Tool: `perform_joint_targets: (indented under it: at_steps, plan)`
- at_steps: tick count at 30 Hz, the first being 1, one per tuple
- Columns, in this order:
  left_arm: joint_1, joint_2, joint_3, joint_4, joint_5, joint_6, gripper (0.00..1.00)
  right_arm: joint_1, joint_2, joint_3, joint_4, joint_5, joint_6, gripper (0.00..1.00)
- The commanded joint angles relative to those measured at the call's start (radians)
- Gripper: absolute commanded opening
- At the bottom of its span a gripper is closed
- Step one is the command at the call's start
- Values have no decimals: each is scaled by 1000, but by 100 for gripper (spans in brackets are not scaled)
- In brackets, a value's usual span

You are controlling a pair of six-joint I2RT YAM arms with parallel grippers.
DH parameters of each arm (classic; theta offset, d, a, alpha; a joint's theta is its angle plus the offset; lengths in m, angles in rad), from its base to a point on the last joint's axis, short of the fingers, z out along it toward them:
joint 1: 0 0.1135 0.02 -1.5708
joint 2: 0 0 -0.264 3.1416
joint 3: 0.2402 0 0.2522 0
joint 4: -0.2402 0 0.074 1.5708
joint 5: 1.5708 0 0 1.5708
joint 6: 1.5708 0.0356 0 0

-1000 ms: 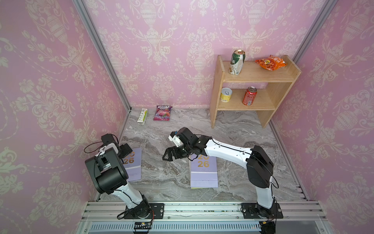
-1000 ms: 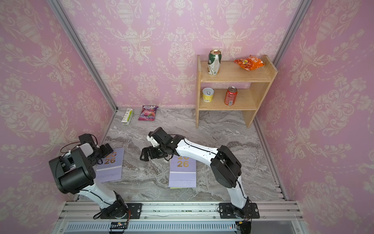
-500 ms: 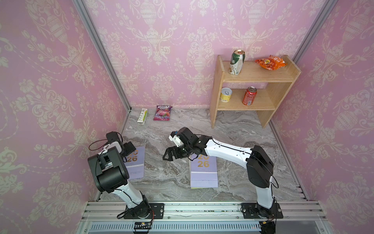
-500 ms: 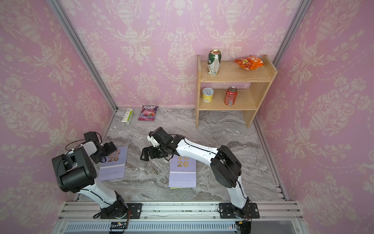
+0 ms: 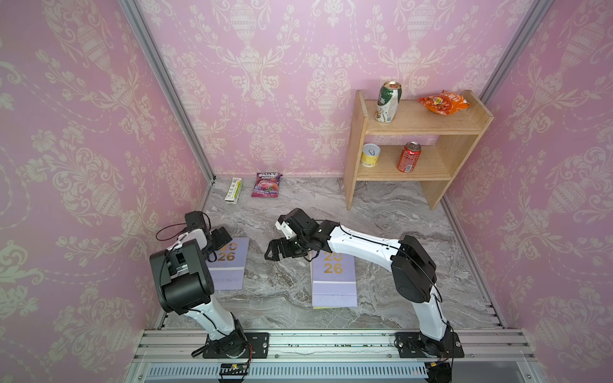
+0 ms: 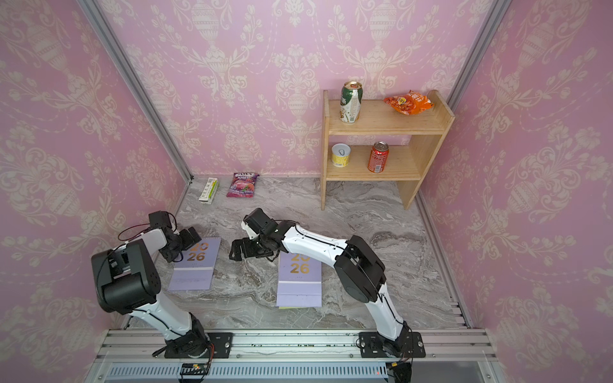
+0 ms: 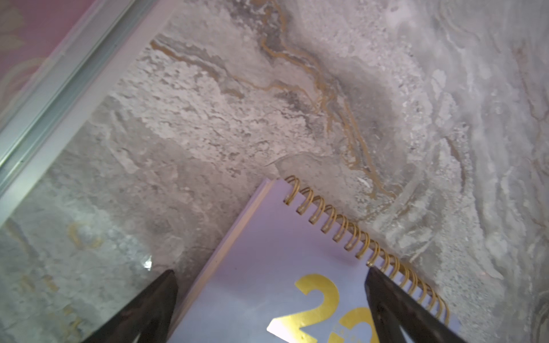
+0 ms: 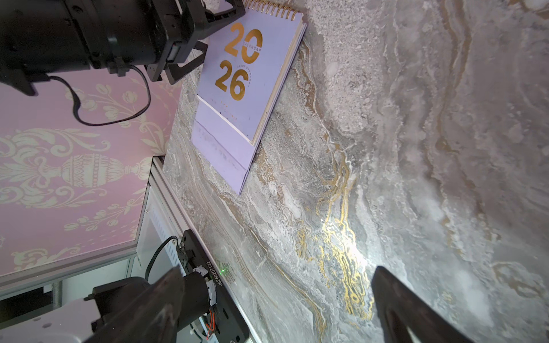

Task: Stack the calendars
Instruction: Move the calendar to the center of the board.

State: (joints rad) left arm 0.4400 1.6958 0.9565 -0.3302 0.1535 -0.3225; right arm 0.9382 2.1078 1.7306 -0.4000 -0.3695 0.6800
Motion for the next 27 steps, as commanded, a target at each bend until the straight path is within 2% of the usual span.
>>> perform_joint_targets:
  at_steps: [1, 19, 27]
  plan:
    - [-27, -6, -38, -48, 92, -72, 99, 0, 48, 74, -29, 10, 33, 100]
    - [-52, -92, -126, 55, 181, -160, 99, 62, 316, 365, -91, 18, 178, 100]
    - [-59, -129, -159, 80, 202, -189, 99, 69, 368, 397, -99, 36, 220, 100]
